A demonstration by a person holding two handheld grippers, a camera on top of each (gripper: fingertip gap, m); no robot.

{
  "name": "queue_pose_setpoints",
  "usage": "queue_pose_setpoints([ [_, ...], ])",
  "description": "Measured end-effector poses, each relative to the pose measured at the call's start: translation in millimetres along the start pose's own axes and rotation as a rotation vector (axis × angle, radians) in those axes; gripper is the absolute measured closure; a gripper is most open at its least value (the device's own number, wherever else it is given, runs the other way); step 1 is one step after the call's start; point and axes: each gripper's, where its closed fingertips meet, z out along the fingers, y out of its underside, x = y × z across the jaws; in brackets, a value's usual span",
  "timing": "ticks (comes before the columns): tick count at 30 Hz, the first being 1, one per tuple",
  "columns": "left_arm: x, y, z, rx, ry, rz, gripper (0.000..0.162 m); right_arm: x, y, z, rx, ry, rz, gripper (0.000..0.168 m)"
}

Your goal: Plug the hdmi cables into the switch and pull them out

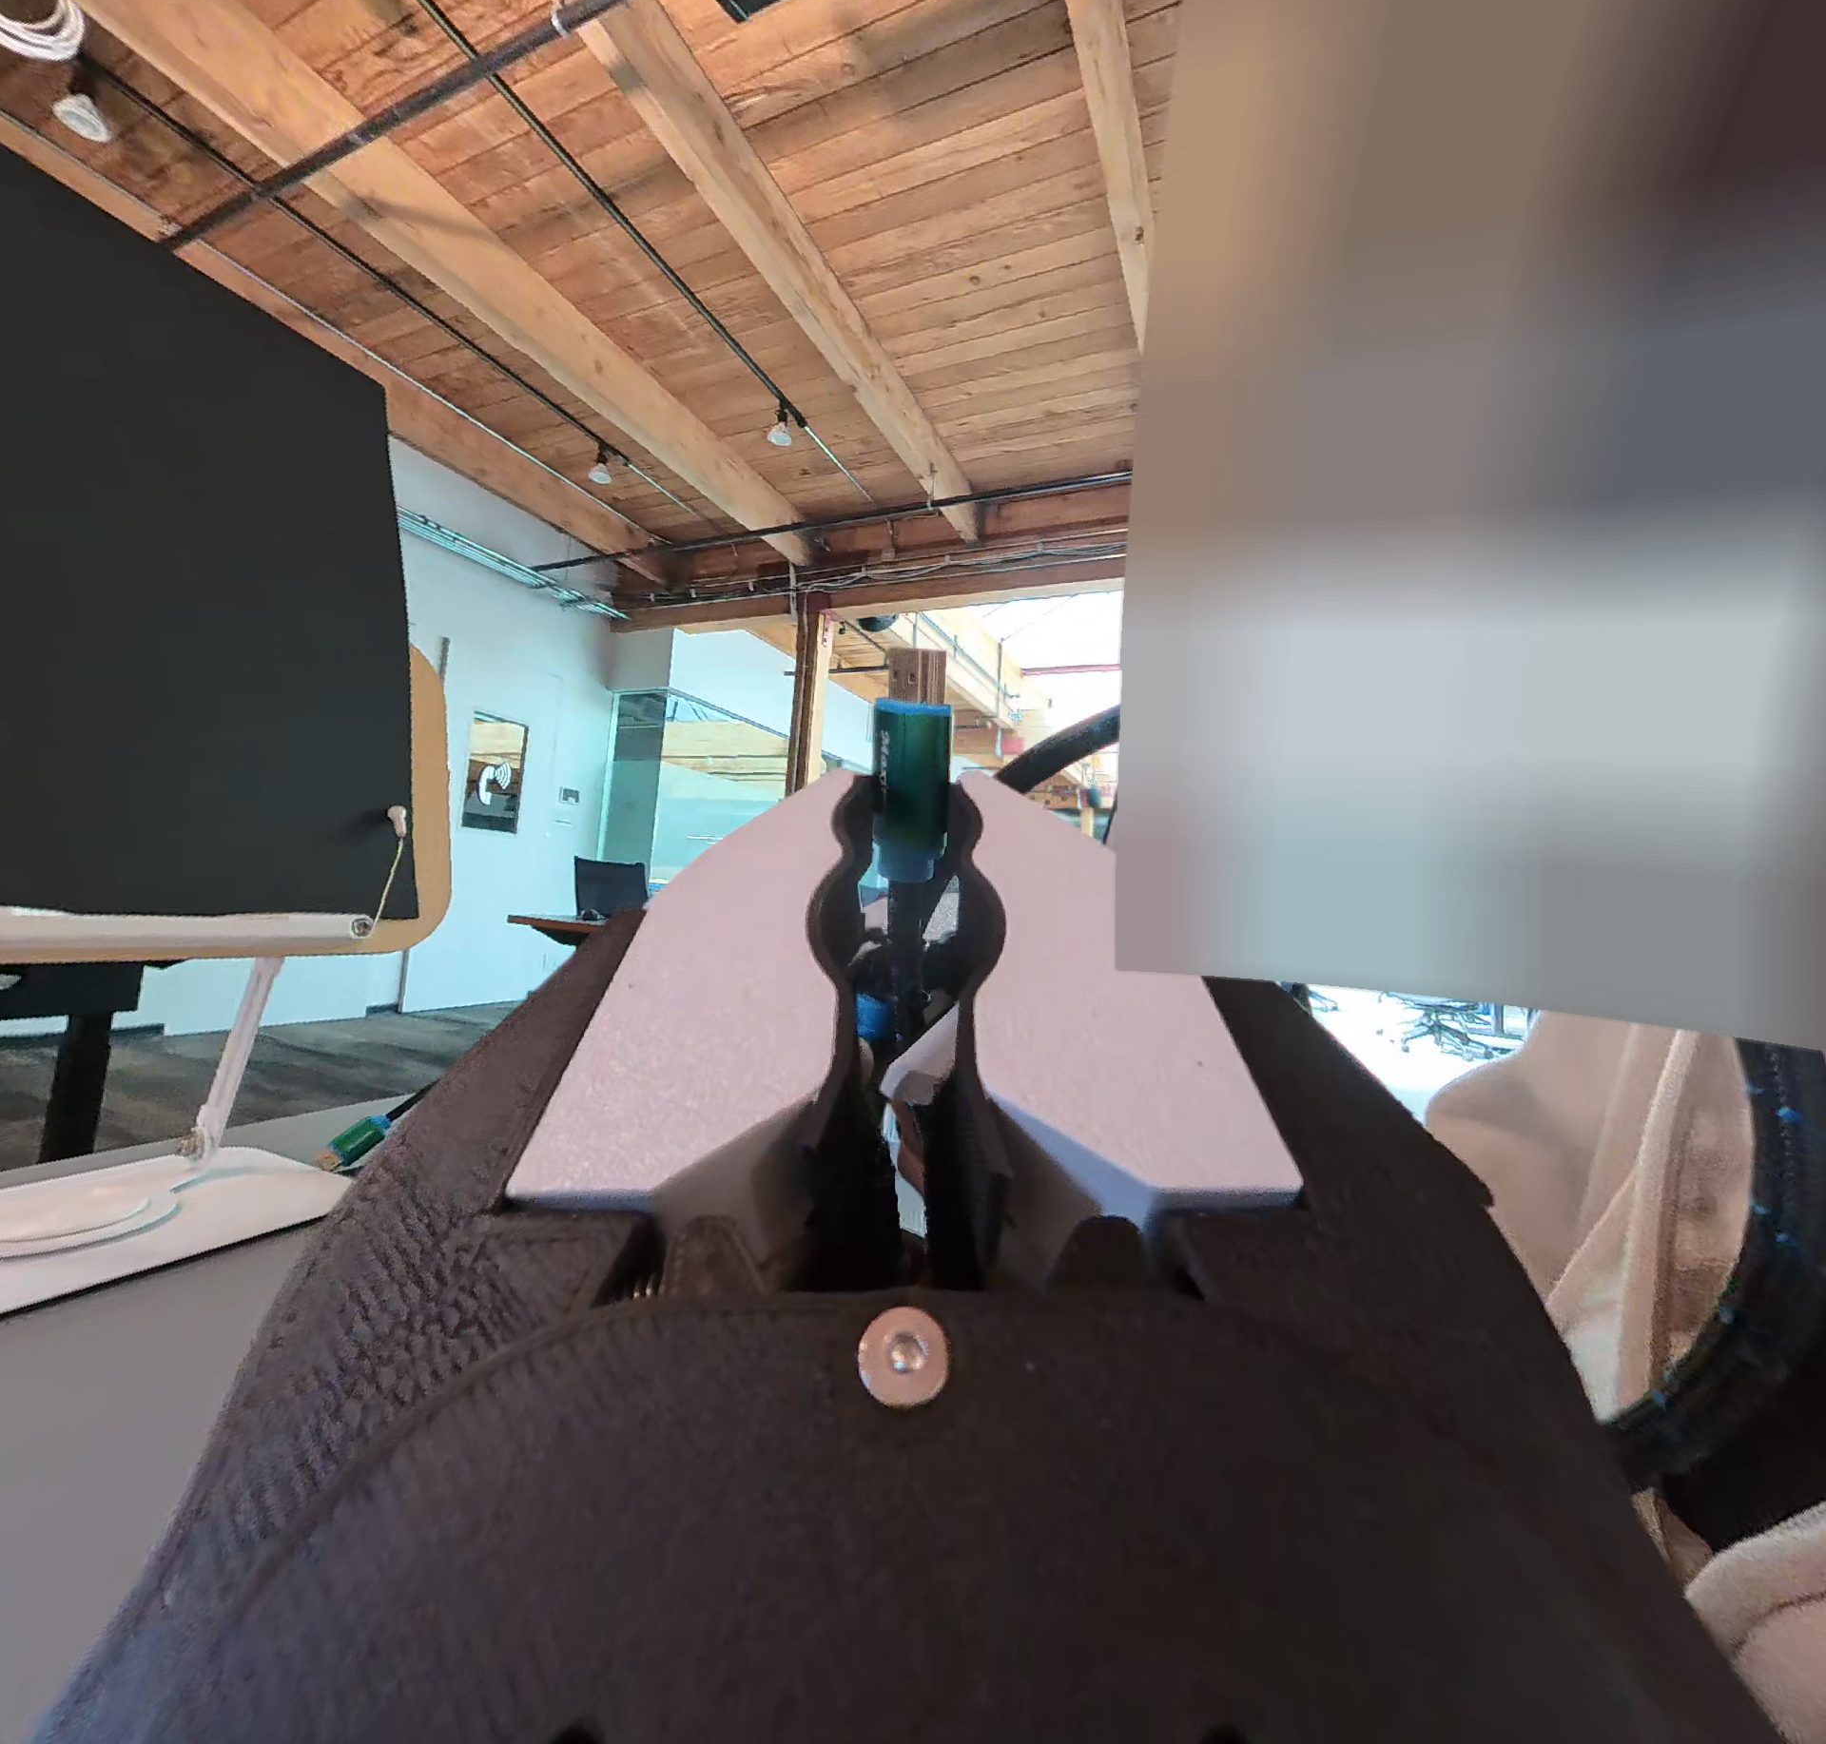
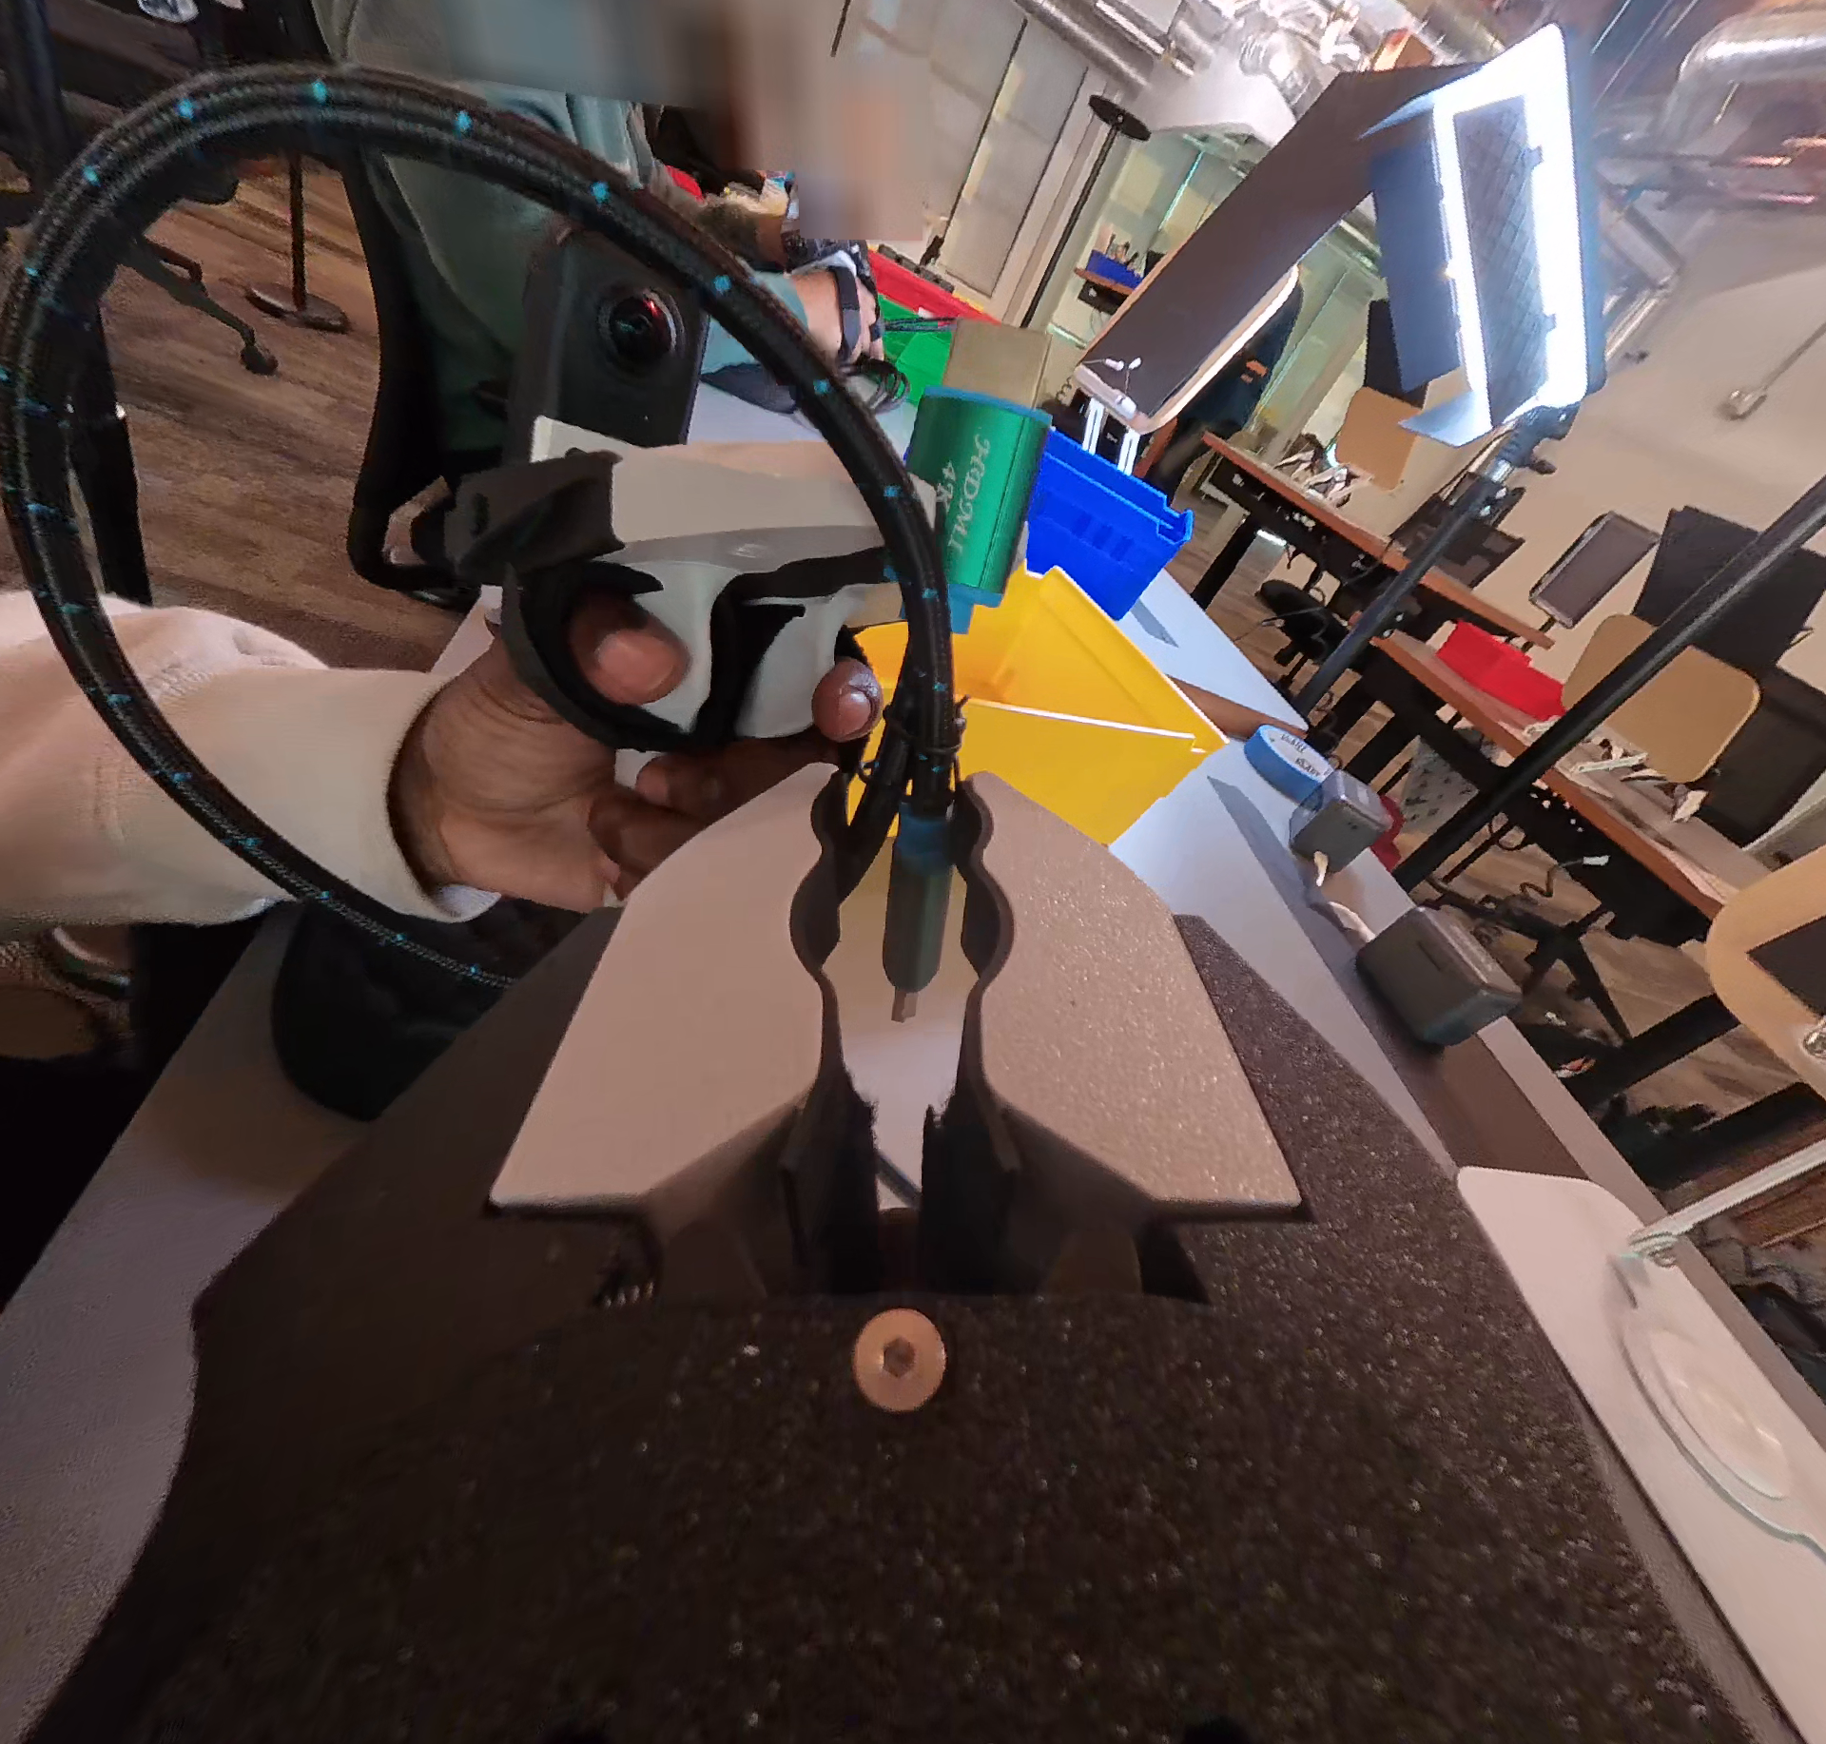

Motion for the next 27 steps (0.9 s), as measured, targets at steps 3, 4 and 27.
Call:
queue_pose_setpoints([
  [3, -4, 6, 3, -0.056, -0.019, 0.03, 0.148, 11, 1, -4, -0.036, 0.04, -0.062, 0.144],
  [4, -3, 10, 5, -0.086, -0.008, 0.032, 0.148, 16, -6, -7, -0.003, 0.089, -0.081, 0.136],
  [27, -22, -6, -12, -0.048, -0.127, 0.088, 0.151, -27, 51, 3, -0.213, -0.209, 0.083, 0.153],
])
